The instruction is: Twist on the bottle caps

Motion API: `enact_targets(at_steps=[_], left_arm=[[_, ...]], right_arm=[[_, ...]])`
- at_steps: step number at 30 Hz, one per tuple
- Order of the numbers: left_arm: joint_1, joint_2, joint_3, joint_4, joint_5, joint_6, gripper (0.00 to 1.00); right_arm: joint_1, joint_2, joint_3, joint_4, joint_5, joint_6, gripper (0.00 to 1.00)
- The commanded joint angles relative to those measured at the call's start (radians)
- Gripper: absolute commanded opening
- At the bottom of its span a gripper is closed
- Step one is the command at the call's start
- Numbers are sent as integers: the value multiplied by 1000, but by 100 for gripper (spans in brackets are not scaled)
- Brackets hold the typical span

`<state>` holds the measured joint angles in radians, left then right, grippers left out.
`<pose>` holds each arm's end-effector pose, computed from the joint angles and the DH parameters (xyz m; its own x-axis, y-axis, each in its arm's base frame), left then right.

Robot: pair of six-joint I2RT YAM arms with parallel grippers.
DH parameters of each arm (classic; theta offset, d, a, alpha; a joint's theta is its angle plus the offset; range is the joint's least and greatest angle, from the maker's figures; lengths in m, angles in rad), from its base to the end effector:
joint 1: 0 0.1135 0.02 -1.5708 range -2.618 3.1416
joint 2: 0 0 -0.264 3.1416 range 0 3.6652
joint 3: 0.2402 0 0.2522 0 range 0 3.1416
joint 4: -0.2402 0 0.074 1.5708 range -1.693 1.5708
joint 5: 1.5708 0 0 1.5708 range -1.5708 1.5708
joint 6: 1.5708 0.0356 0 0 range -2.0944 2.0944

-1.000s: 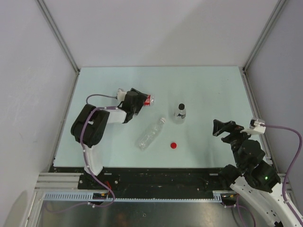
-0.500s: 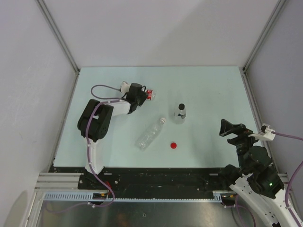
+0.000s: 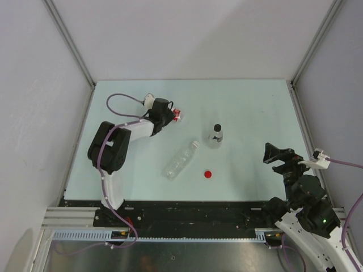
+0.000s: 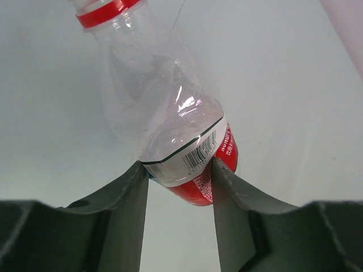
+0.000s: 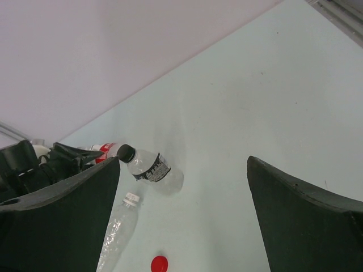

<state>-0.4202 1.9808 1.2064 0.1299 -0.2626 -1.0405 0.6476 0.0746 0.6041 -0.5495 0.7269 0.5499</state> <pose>0.3954 -0.1665 0.1621 -0.4539 -0.7097 -0.5389 -0.3698 0.7002 -0.6107 0.0449 0.0043 0.3067 0.0277 0.5106 -0.8593 0.0758 0.8561 0.5112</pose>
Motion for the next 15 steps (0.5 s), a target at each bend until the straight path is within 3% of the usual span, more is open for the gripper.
enact_targets(at_steps=[1, 10, 12, 15], left_arm=[[3, -165, -69, 24, -60, 227, 0], [-3, -418, -263, 237, 79, 552, 0], [-3, -476, -315, 299, 175, 628, 0], [-15, -575, -407, 391, 431, 782, 0]], right_arm=[[-4, -7, 3, 18, 25, 10, 98], [-4, 13, 3, 54, -45, -8, 95], [-4, 38, 3, 110, -177, -65, 92], [-4, 132, 15, 208, -463, -151, 91]])
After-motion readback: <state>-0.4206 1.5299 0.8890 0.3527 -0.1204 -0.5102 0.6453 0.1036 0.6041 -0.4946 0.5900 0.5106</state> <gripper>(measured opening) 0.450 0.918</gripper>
